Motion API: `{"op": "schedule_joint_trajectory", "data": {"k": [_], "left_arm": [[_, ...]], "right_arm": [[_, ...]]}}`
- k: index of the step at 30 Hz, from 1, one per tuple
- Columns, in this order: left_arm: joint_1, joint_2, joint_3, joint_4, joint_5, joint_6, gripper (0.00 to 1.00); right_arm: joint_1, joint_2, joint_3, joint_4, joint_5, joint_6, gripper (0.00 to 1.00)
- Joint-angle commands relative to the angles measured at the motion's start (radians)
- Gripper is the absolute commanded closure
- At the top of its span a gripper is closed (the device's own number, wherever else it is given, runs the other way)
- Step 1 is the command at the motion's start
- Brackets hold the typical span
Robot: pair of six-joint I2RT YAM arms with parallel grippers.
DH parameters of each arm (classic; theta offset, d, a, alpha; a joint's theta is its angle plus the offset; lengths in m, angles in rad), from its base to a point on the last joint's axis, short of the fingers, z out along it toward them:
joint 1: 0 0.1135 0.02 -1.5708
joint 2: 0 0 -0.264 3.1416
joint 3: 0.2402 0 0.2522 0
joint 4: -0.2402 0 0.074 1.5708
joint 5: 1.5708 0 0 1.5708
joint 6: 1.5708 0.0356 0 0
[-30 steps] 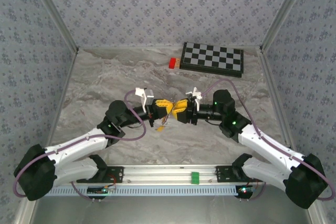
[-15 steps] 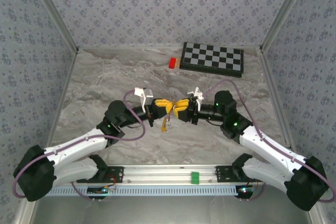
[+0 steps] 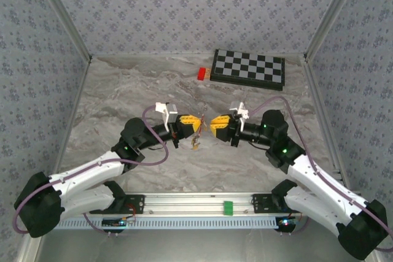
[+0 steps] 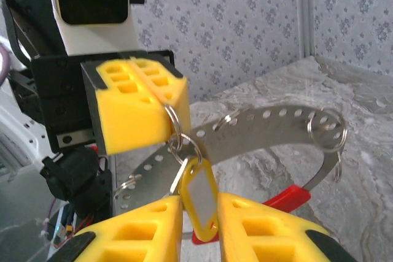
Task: Put the keys on the keyring
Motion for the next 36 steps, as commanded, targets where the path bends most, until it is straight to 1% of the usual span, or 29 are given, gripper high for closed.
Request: {"op": "schedule_joint_trajectory", "data": {"k": [1,7,16,19,24,28,30,36], "left_arm": [[-0.006,-0.011,0.007,0.051,-0.001,0.005,1.00],[-0.007,-0.014,0.005,0.045,-0.003,0.005,1.00],[-0.008,-0.013,0.004,0.044,-0.004,0.008,1.00],[-0.007,-0.012,0.004,0.048,-0.005,0.008,1.00],[-0.007,-0.024,0.002,0.048,-0.008,0.008,1.00],[-0.009,-0.037,-0.001,0.048,-0.013,0.004,1.00],[-0.008,-0.037,-0.001,0.052,-0.013,0.003,1.00],[-0.007,-0.019,-0.006,0.091,-0.015,-0.015,1.00]], "right_arm": [[-0.005,0.020,0.027,0.063,-0.059,0.056,0.77],[0.006,0.086,0.065,0.143,-0.107,0.108,0.76],[0.025,0.119,0.073,0.161,-0.111,0.108,0.73],[0.028,0.137,0.075,0.143,-0.113,0.100,0.76],[0.029,0.158,0.060,0.118,-0.099,0.090,0.84],[0.029,0.153,0.030,0.116,-0.088,0.090,0.86],[0.031,0.149,0.019,0.125,-0.088,0.096,0.88],[0.057,0.156,0.007,0.127,-0.087,0.098,0.88]]}}
